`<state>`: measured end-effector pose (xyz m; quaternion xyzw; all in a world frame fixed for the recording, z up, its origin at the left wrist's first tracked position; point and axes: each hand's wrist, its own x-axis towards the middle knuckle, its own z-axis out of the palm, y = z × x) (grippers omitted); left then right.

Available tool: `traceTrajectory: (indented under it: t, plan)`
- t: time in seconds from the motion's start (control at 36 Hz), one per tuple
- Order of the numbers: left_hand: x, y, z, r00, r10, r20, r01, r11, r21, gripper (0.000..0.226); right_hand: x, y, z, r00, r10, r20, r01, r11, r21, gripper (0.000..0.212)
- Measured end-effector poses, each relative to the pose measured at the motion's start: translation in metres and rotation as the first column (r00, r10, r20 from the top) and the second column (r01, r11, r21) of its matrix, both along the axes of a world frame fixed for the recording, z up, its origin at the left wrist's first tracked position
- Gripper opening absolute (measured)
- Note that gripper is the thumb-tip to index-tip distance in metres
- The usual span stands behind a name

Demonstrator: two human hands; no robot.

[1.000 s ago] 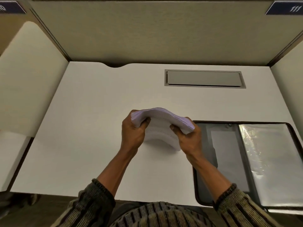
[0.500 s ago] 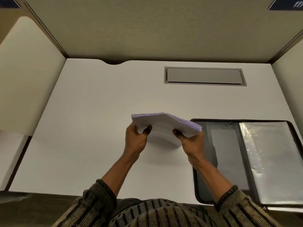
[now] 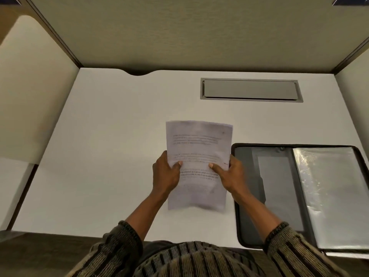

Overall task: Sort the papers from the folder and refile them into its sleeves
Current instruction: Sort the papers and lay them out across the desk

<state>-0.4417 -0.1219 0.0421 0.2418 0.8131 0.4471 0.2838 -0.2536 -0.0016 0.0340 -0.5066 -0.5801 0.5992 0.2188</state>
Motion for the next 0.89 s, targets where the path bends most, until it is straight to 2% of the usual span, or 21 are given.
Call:
traceTrajectory:
  t: [0.11,0.22,0.42,0.47,0.53,0.58,0.64,0.72,0.75,0.81,0.86,0.89]
  plan:
    - [0.002,-0.005,-0.028,0.999,-0.045,-0.001,0.044,0.987,-0.155,0.023,0.005,-0.002,-0.027,0.991,0.069,0.118,-0.066,0.997,-0.03,0.034]
    - [0.006,-0.009,-0.052,0.995,-0.101,-0.005,0.096,0.956,-0.278,0.025,0.007,-0.009,-0.05,0.979,0.087,0.182,-0.077,0.995,-0.063,0.029]
    - [0.008,-0.008,-0.073,0.971,-0.23,-0.058,0.186,0.891,-0.414,0.024,0.009,-0.015,-0.078,0.942,0.143,0.302,-0.141,0.99,-0.031,0.029]
    - [0.009,-0.008,-0.076,0.963,-0.254,-0.09,0.189,0.876,-0.444,0.032,0.01,-0.015,-0.083,0.928,0.148,0.343,-0.156,0.988,-0.004,0.028]
    - [0.01,-0.007,-0.077,0.952,-0.274,-0.134,0.18,0.86,-0.478,0.056,0.011,-0.016,-0.085,0.913,0.16,0.376,-0.188,0.981,0.038,0.027]
    - [0.012,-0.005,-0.077,0.908,-0.342,-0.241,0.167,0.824,-0.541,0.083,0.011,-0.017,-0.087,0.902,0.167,0.397,-0.215,0.974,0.077,0.028]
    - [0.014,-0.002,-0.074,0.81,-0.457,-0.369,0.157,0.773,-0.614,0.091,0.011,-0.018,-0.089,0.898,0.161,0.409,-0.224,0.968,0.11,0.029]
    - [0.017,0.005,-0.072,0.643,-0.592,-0.486,0.211,0.747,-0.63,0.072,0.008,-0.02,-0.089,0.892,0.153,0.426,-0.239,0.958,0.158,0.032]
    - [0.02,0.008,-0.072,0.63,-0.6,-0.494,0.256,0.76,-0.597,0.064,0.008,-0.021,-0.089,0.888,0.148,0.436,-0.244,0.954,0.173,0.033]
    - [0.028,0.016,-0.073,0.697,-0.557,-0.451,0.338,0.81,-0.479,0.048,0.008,-0.023,-0.087,0.884,0.136,0.448,-0.247,0.948,0.201,0.038]
    - [0.038,0.029,-0.068,0.837,-0.447,-0.315,0.345,0.879,-0.33,0.034,0.008,-0.025,-0.084,0.888,0.12,0.443,-0.245,0.94,0.238,0.042]
    - [0.044,0.037,-0.064,0.898,-0.383,-0.217,0.324,0.909,-0.263,0.034,0.008,-0.026,-0.083,0.89,0.115,0.441,-0.245,0.936,0.252,0.044]
